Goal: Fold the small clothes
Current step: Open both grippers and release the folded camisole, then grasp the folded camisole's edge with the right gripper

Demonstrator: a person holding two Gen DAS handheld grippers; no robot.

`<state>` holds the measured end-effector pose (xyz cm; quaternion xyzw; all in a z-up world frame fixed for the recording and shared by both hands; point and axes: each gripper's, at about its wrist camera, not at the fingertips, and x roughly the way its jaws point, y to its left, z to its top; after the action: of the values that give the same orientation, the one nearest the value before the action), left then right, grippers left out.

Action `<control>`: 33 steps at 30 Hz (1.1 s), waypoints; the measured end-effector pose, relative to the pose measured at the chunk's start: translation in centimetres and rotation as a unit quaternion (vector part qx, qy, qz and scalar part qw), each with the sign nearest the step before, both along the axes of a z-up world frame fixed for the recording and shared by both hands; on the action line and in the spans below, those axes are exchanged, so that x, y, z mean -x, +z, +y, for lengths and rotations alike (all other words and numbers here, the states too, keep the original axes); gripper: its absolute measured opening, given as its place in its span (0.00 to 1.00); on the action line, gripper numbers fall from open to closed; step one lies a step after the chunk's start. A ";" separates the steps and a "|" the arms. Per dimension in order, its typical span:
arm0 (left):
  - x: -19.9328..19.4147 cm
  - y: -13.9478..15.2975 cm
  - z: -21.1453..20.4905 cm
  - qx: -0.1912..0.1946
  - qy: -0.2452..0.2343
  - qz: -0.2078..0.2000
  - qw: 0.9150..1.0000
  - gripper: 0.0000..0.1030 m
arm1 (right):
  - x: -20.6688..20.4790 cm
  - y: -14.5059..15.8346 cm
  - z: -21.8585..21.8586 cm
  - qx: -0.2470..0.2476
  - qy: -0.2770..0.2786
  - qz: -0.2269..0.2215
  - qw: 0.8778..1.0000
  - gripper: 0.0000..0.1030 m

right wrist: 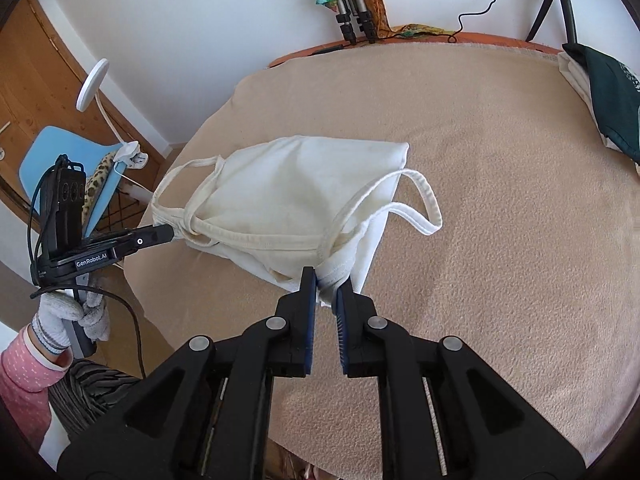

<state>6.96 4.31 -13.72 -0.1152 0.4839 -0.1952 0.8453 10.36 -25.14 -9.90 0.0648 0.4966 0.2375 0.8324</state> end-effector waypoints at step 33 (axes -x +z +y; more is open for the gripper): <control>0.1 -2.0 -2.6 -0.028 -0.040 0.053 0.997 0.12 | -0.2 -2.4 2.1 0.021 0.033 0.039 0.998 0.15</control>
<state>6.87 1.66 -15.67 -0.0823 0.5377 -0.2093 0.8126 10.56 -23.05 -12.29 0.0399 0.5358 0.2518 0.8050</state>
